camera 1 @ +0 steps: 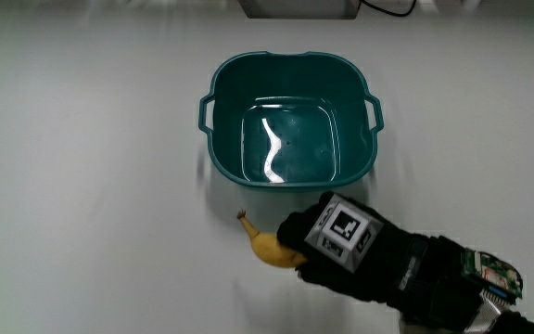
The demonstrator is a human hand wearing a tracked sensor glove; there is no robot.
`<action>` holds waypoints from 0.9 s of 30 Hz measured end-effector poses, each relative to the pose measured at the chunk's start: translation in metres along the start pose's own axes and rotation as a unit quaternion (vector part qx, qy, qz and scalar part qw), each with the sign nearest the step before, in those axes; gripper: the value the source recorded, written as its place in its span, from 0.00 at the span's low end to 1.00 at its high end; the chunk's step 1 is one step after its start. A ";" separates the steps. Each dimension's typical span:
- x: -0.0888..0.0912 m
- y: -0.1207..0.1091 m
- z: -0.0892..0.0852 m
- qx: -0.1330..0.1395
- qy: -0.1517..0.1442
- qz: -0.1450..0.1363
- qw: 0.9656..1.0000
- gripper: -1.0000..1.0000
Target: Place banana on desk
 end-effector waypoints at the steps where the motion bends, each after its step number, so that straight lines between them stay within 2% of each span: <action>1: -0.002 -0.001 -0.003 0.006 -0.005 0.001 1.000 0.50; 2: -0.003 -0.001 -0.007 -0.005 0.004 0.000 1.000 0.50; 3: -0.005 -0.002 -0.011 -0.023 -0.012 0.000 1.000 0.50; 5: -0.008 -0.002 -0.018 -0.002 -0.017 0.003 1.000 0.50; 6: -0.009 -0.003 -0.022 -0.007 -0.022 0.003 1.000 0.50; 8: -0.011 -0.004 -0.027 0.000 -0.030 0.003 1.000 0.50; 9: -0.012 -0.004 -0.030 -0.008 -0.019 0.003 1.000 0.50; 10: -0.013 -0.004 -0.034 -0.008 -0.028 0.004 1.000 0.50; 11: -0.015 -0.004 -0.037 -0.012 -0.015 0.004 1.000 0.50; 12: -0.016 -0.004 -0.041 -0.019 -0.031 0.004 0.999 0.50; 13: -0.017 -0.004 -0.044 -0.067 -0.118 0.001 0.991 0.50; 14: -0.018 -0.004 -0.047 -0.073 -0.098 -0.001 0.992 0.50; 15: -0.018 -0.004 -0.050 -0.073 -0.112 -0.003 0.991 0.50; 16: -0.018 -0.004 -0.053 -0.077 -0.100 -0.005 0.992 0.50; 17: -0.018 -0.003 -0.054 -0.081 -0.111 -0.007 0.990 0.50; 19: -0.018 -0.003 -0.060 -0.079 -0.108 -0.011 0.991 0.50; 20: -0.018 -0.003 -0.060 -0.088 -0.117 -0.013 0.989 0.50; 21: -0.018 -0.002 -0.063 -0.097 -0.100 -0.016 0.990 0.50; 23: -0.017 -0.001 -0.067 -0.087 -0.106 -0.017 0.990 0.50; 24: -0.017 -0.001 -0.069 -0.104 -0.090 -0.018 0.990 0.50; 27: -0.018 0.000 -0.073 -0.099 -0.107 -0.020 0.989 0.50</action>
